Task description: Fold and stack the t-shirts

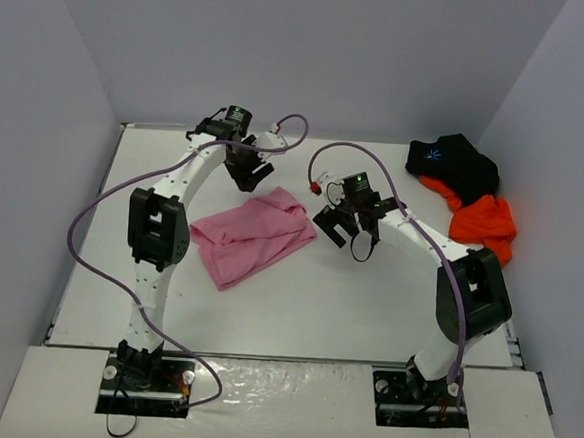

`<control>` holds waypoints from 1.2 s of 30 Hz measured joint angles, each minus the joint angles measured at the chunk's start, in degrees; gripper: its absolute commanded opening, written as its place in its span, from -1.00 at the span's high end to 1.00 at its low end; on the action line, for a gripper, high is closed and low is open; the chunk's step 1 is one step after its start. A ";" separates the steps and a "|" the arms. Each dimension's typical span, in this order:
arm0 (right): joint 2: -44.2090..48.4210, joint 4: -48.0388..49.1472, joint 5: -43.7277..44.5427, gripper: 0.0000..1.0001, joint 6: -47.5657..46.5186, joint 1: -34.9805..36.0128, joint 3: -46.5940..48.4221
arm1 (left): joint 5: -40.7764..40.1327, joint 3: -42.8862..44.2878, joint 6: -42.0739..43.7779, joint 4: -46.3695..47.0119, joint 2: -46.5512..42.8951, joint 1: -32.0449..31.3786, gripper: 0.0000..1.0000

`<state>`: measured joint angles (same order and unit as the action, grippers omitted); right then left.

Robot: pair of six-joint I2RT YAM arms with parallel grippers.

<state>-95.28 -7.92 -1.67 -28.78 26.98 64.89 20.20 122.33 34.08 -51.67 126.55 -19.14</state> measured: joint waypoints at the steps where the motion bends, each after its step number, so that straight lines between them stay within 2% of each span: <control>1: -0.18 0.00 0.01 -1.00 -0.01 0.00 0.02 | 0.45 0.76 0.85 -0.98 1.12 1.19 -0.11; 7: -0.33 0.36 0.04 -1.00 -0.07 -0.10 0.03 | 4.05 5.70 8.29 -10.55 7.46 4.69 -0.01; 13: -2.20 0.96 0.22 -1.00 -0.26 -0.45 0.03 | 8.26 9.48 12.45 -17.12 9.00 2.89 0.00; 24: -2.86 1.36 0.26 -1.00 -0.28 -1.16 0.03 | 11.41 18.95 15.07 -22.62 12.00 -1.26 -0.01; 36: -2.86 1.38 0.21 -1.00 -0.26 -3.27 0.01 | 10.26 18.98 15.16 -23.09 16.52 0.15 0.00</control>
<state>-98.15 -6.55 -1.46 -29.04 23.71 64.90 30.46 141.32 49.23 -74.76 143.07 -18.99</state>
